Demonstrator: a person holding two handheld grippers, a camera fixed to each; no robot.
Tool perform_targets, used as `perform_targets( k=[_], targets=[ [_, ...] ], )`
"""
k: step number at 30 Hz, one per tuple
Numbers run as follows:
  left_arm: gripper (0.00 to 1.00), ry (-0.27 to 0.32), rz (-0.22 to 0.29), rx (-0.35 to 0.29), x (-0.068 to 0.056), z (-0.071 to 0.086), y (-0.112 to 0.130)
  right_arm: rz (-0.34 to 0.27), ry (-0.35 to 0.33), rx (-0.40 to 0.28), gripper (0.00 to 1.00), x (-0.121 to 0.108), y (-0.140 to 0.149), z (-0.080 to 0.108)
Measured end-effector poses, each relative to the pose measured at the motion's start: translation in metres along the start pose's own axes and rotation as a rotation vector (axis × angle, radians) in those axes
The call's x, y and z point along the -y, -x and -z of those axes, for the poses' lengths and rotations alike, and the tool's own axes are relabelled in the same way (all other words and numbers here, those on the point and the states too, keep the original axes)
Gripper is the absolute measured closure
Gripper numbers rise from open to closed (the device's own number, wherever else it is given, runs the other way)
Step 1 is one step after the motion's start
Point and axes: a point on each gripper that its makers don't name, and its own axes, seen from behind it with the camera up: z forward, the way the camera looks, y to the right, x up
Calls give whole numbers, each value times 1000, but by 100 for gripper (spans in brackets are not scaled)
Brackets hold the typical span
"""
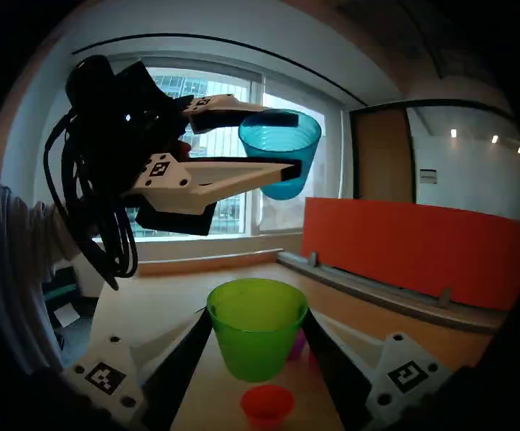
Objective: Pour water
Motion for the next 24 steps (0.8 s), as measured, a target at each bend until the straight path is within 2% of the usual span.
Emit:
perform_targets(
  k=[15,24],
  targets=[
    [12,-3,-98,-1,-3,-3,-9,-5,-2,-4,9,-3,0,-2],
    [12,-9,-130,-4,-2,-5,-13,-2,-3,-3,9,-2,-2,-4]
  ],
)
